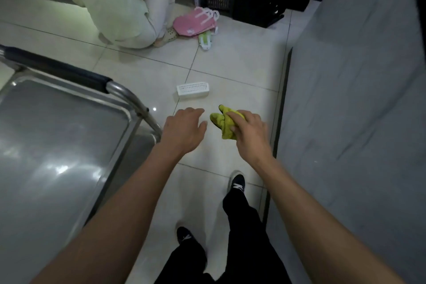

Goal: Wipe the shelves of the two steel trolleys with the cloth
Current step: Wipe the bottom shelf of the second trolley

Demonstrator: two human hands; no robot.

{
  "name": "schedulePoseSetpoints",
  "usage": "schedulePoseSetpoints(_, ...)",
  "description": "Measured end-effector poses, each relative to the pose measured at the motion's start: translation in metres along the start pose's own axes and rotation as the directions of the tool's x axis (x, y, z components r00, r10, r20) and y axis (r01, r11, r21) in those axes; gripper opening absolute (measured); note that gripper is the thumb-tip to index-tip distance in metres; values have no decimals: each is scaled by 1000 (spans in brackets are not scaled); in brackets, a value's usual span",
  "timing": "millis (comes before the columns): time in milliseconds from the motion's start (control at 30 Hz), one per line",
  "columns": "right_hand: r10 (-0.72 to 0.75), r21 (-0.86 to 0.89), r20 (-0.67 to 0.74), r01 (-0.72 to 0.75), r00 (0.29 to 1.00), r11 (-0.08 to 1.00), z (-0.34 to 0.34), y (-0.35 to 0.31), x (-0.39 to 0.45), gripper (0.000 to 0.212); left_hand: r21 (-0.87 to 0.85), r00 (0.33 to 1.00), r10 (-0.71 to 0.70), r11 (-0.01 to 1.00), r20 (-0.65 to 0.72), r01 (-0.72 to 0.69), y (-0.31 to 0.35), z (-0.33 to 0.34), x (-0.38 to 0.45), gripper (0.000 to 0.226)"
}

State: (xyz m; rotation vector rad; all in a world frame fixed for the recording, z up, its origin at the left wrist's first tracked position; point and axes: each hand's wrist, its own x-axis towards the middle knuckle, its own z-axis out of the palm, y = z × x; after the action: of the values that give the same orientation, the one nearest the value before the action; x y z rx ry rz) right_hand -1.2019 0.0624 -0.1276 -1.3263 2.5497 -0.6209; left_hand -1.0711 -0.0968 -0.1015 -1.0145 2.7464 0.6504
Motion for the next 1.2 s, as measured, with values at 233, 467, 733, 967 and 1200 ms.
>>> schedulePoseSetpoints(233,-70,-22,82,72,994,997,-29,37,111,48,118,998,-55,991,-32,58,30,-30,93,47)
schedulePoseSetpoints(467,-241,-23,159,247,958,969,-46,28,227,46,14,962,-253,967,-106,256,3,-81,149,44)
schedulePoseSetpoints(733,-393,5,225,402,892,916,-25,-45,358,56,-217,880,-442,889,-173,404,-77,-136,216,49)
schedulePoseSetpoints(967,-493,78,258,491,831,868,-1,-108,444,53,-208,830,-527,846,-182,491,-137,-182,257,50)
schedulePoseSetpoints(1200,-603,123,356,604,714,788,43,-164,538,53,-233,745,-646,759,-163,607,-203,-215,299,48)
